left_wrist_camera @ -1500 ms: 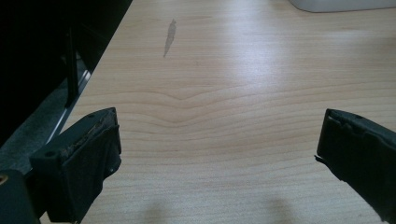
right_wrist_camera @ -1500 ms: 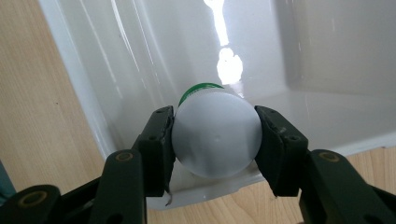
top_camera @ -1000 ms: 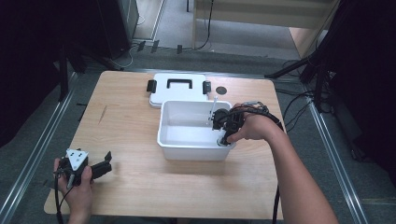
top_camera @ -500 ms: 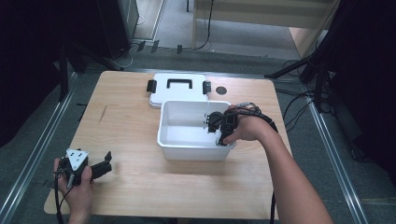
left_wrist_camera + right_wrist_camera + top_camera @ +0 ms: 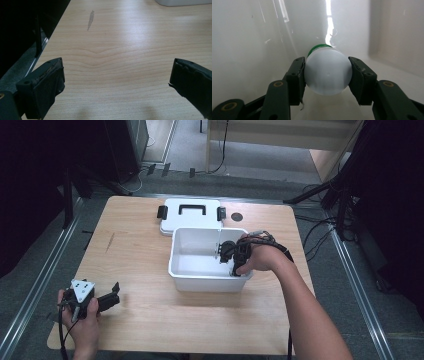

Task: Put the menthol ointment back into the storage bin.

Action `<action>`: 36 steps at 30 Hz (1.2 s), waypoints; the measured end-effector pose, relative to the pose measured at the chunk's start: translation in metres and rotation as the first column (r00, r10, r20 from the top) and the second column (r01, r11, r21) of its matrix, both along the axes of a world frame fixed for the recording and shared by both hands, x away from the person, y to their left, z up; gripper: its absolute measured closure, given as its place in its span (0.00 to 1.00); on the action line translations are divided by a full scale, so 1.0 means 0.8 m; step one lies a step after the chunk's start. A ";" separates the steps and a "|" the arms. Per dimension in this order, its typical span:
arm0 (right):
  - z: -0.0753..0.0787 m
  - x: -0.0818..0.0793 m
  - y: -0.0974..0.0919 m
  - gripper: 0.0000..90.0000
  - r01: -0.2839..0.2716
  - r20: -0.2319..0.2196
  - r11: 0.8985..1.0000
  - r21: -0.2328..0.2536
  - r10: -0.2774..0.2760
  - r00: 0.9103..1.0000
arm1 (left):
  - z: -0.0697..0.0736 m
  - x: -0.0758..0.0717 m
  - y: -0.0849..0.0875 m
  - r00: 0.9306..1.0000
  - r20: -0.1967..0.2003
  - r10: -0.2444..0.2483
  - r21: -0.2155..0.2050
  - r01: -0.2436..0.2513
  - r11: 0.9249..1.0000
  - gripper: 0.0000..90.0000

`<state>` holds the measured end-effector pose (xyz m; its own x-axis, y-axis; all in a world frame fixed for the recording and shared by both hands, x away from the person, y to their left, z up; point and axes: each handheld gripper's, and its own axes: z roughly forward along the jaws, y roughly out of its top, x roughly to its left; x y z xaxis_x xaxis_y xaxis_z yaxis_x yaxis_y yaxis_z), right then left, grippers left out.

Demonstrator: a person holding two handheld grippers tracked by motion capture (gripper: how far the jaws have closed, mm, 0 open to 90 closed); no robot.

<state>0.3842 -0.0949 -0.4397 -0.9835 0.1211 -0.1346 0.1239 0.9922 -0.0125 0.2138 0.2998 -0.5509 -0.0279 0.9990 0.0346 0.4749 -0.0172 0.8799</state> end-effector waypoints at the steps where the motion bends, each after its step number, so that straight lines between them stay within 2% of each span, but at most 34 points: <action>1: -0.002 0.000 0.001 0.57 0.008 -0.004 1.000 -0.004 -0.008 1.000 | 0.000 0.000 0.000 1.000 -0.001 -0.001 -0.001 0.001 1.000 0.00; 9: -0.007 0.002 0.006 0.57 0.022 -0.027 1.000 -0.007 -0.022 0.999 | 0.000 0.000 0.000 1.000 -0.001 -0.002 -0.003 0.002 1.000 0.00; 29: -0.009 0.002 0.006 0.56 0.023 -0.011 0.999 -0.030 -0.024 1.000 | 0.000 0.000 0.000 1.000 -0.001 0.001 -0.006 -0.001 1.000 0.00; 36: -0.009 0.002 0.005 0.56 0.023 -0.011 0.999 -0.024 -0.024 1.000 | 0.000 0.000 0.000 1.000 -0.001 0.000 -0.006 0.000 1.000 0.00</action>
<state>0.3859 -0.0912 -0.4466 -0.9819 0.1410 -0.1268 0.1468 0.9884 -0.0377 0.2140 0.3002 -0.5510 -0.0283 0.9992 0.0282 0.4760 -0.0113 0.8794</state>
